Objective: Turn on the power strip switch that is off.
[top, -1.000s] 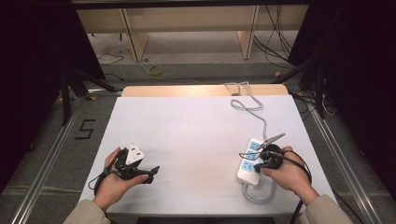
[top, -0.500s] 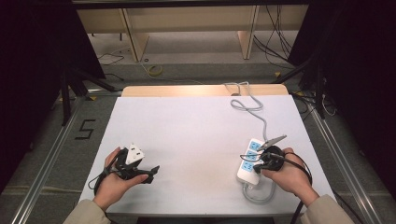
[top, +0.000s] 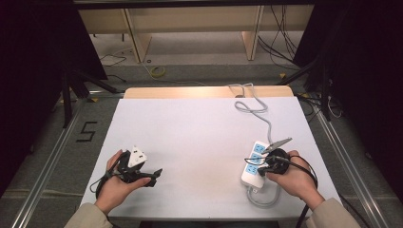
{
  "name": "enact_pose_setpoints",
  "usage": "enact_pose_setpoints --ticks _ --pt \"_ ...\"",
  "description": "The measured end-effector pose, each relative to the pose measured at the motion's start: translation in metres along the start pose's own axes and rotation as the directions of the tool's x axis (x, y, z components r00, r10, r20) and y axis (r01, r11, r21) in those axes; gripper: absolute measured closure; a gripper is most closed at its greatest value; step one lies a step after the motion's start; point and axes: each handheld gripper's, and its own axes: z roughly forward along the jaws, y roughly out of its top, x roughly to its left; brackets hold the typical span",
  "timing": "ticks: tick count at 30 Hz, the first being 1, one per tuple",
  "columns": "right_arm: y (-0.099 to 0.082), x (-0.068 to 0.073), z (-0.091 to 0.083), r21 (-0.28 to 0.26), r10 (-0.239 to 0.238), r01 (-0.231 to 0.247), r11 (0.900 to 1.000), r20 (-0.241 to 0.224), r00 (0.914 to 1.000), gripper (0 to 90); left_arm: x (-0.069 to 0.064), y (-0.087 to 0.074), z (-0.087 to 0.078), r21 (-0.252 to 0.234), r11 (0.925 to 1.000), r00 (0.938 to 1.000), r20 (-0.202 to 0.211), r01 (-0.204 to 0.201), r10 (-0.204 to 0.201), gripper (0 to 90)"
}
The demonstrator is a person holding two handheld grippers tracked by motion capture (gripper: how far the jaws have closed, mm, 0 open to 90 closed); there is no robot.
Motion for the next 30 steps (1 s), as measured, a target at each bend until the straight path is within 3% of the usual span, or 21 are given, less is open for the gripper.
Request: enact_pose_setpoints --ticks 12,30 --pt "-0.0016 -0.0009 -0.0009 -0.020 0.001 0.000 0.9998 0.016 0.9999 90.0 0.0004 -0.0002 0.0000 0.000 1.0000 1.0000 0.000 0.001 -0.001 9.8" --pt "-0.0052 -0.0036 -0.0071 -0.111 -0.002 0.005 0.9938 0.033 0.9995 90.0 0.0003 -0.0004 -0.0001 0.000 1.0000 1.0000 0.000 0.001 -0.001 10.2"
